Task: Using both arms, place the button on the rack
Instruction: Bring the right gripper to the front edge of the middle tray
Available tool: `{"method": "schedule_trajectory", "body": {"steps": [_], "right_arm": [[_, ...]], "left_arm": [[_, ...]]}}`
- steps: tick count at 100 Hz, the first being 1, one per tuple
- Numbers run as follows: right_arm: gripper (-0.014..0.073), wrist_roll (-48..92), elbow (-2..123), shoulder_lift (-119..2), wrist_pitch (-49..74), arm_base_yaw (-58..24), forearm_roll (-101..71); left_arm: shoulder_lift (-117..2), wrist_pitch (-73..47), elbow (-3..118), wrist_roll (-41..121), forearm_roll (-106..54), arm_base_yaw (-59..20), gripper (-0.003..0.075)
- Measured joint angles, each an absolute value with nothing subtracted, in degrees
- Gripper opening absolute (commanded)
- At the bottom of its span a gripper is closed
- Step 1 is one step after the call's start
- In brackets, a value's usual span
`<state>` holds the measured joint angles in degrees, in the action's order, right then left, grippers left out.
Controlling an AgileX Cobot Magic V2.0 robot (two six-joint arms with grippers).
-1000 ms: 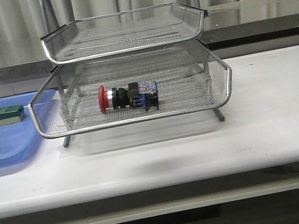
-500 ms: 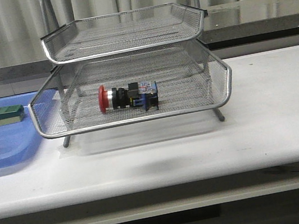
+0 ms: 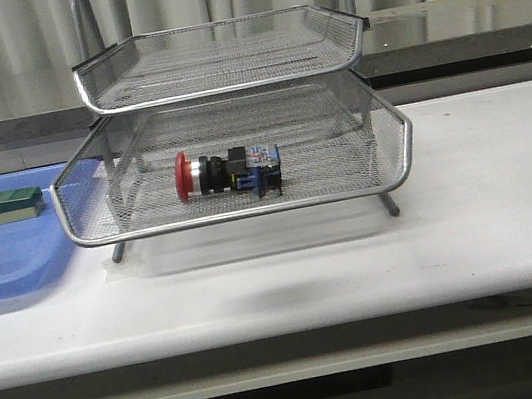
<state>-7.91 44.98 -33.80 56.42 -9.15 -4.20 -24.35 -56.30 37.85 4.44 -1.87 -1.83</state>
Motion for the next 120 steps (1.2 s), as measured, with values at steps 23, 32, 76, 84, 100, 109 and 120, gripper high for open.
{"method": "schedule_trajectory", "body": {"steps": [23,32,76,84,100,109,120], "right_arm": [[-0.0069,-4.06,44.98,-48.75,48.04,-9.15,-15.49],[-0.0069,-1.21,44.98,-54.10,46.11,-9.15,-20.09],[-0.0069,7.50,44.98,-73.23,37.35,-15.51,-33.51],[-0.0069,7.58,44.98,-76.05,35.40,-18.60,-34.48],[-0.0069,7.58,44.98,-81.50,30.46,-24.37,-36.73],[-0.0069,7.63,44.98,-84.45,27.97,-26.92,-37.62],[-0.0069,7.71,44.98,-87.84,25.19,-29.15,-38.74]], "left_arm": [[-24.35,-56.30,37.85,4.44,-1.87,-1.83,-0.0020],[-24.35,-56.30,37.85,4.44,-1.87,-1.83,-0.0021],[-24.35,-56.30,37.85,4.44,-1.87,-1.83,-0.0021],[-24.35,-56.30,37.85,4.44,-1.87,-1.83,-0.0021],[-24.35,-56.30,37.85,4.44,-1.87,-1.83,-0.0021],[-24.35,-56.30,37.85,4.44,-1.87,-1.83,-0.0021],[-24.35,-56.30,37.85,4.44,-1.87,-1.83,-0.0021]]}}
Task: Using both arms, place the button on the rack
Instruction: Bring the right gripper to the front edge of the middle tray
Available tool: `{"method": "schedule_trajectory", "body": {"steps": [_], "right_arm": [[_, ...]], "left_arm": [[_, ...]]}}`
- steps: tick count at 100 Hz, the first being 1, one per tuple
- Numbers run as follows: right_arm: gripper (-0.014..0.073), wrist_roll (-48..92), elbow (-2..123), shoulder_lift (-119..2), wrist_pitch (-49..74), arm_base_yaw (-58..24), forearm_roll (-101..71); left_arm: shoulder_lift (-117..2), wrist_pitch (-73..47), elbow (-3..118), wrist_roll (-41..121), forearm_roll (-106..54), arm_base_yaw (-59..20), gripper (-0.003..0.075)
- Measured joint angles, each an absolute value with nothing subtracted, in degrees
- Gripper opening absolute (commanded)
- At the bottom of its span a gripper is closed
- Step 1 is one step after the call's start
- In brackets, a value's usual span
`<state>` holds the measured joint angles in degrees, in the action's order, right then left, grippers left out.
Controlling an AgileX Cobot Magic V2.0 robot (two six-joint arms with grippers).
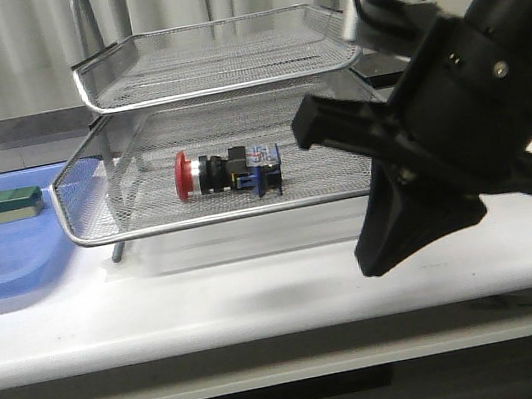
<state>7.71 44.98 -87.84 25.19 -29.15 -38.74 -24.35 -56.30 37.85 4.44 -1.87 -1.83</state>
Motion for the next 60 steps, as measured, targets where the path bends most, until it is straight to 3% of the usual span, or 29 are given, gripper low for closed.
{"method": "schedule_trajectory", "body": {"steps": [60], "right_arm": [[-0.0069,9.52,56.12,-100.52,18.34,-31.65,-39.48]], "left_arm": [[-24.35,-56.32,37.85,4.44,-1.87,-1.83,-0.0021]]}}
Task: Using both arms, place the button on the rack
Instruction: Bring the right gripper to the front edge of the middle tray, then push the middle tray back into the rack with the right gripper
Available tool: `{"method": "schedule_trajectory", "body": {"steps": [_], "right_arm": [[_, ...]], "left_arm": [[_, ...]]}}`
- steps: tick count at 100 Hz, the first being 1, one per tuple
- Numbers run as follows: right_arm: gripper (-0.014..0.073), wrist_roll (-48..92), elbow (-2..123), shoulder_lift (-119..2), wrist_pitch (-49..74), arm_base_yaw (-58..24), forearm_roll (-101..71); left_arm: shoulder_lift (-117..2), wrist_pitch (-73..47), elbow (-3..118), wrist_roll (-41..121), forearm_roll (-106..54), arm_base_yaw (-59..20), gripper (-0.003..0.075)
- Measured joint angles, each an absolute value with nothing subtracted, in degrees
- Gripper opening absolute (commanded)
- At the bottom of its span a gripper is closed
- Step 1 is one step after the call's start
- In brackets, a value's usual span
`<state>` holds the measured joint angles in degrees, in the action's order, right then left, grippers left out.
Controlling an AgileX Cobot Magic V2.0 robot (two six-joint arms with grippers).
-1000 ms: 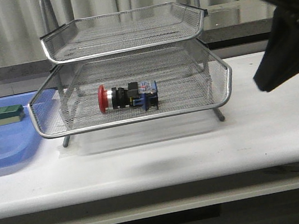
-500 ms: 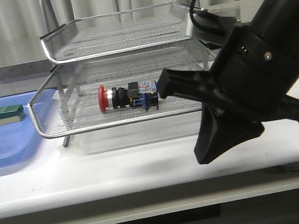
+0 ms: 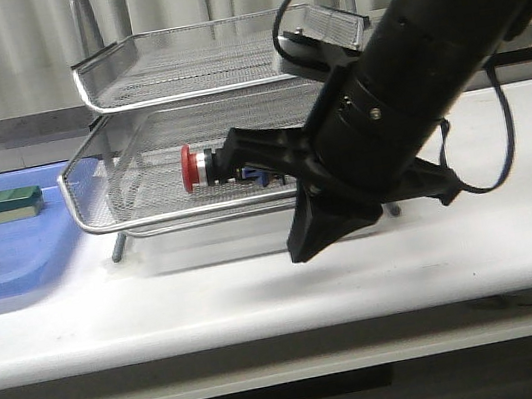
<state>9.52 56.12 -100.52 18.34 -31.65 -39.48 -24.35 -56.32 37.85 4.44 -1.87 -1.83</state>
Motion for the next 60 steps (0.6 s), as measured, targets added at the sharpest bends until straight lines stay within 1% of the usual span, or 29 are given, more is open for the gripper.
{"method": "schedule_trajectory", "body": {"steps": [31,60], "right_arm": [[-0.0069,9.61,65.57,-107.13,18.00,-31.65,-36.90],[-0.0069,9.61,69.76,-109.73,14.87,-31.30,-33.02]], "left_arm": [[-24.35,-56.32,37.85,4.44,-1.87,-1.83,-0.0021],[-24.35,-56.32,37.85,4.44,-1.87,-1.83,-0.0021]]}}
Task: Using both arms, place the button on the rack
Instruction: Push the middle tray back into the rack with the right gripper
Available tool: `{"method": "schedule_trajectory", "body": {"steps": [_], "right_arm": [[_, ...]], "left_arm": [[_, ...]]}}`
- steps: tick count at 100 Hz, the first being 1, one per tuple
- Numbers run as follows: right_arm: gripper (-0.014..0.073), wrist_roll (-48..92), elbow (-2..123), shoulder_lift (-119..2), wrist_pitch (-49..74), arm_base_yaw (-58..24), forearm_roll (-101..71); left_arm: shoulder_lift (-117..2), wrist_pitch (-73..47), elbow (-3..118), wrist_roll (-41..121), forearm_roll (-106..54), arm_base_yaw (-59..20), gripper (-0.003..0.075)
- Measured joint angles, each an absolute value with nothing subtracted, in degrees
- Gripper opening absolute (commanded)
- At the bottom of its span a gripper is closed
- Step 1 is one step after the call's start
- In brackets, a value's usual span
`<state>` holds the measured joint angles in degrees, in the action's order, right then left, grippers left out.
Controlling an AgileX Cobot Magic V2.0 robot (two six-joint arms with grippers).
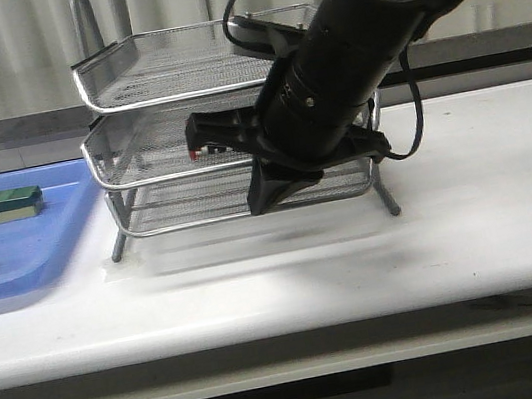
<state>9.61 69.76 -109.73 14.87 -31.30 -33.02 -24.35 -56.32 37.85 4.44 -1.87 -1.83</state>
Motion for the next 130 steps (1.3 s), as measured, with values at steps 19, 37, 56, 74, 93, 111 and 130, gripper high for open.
{"method": "schedule_trajectory", "body": {"steps": [19,37,56,74,93,111,130], "right_arm": [[-0.0069,9.61,70.24,-110.27,12.70,-30.58,-32.19],[-0.0069,9.61,70.24,-110.27,10.96,-30.22,-32.05],[-0.0069,9.61,70.24,-110.27,12.61,-30.10,-32.05],[-0.0069,9.61,70.24,-108.86,18.51,-30.00,-31.92],[-0.0066,9.61,70.24,-105.29,23.79,-30.00,-30.02],[-0.0060,9.61,68.21,-99.68,25.49,-30.00,-25.95],[-0.0060,9.38,62.13,-91.17,25.25,-29.70,-22.15]], "left_arm": [[-24.35,-56.32,37.85,4.44,-1.87,-1.83,-0.0021],[-24.35,-56.32,37.85,4.44,-1.87,-1.83,-0.0021],[-24.35,-56.32,37.85,4.44,-1.87,-1.83,-0.0021],[-24.35,-56.32,37.85,4.44,-1.87,-1.83,-0.0021],[-24.35,-56.32,37.85,4.44,-1.87,-1.83,-0.0021],[-24.35,-56.32,37.85,4.44,-1.87,-1.83,-0.0021],[-24.35,-56.32,37.85,4.44,-1.87,-1.83,-0.0021]]}}
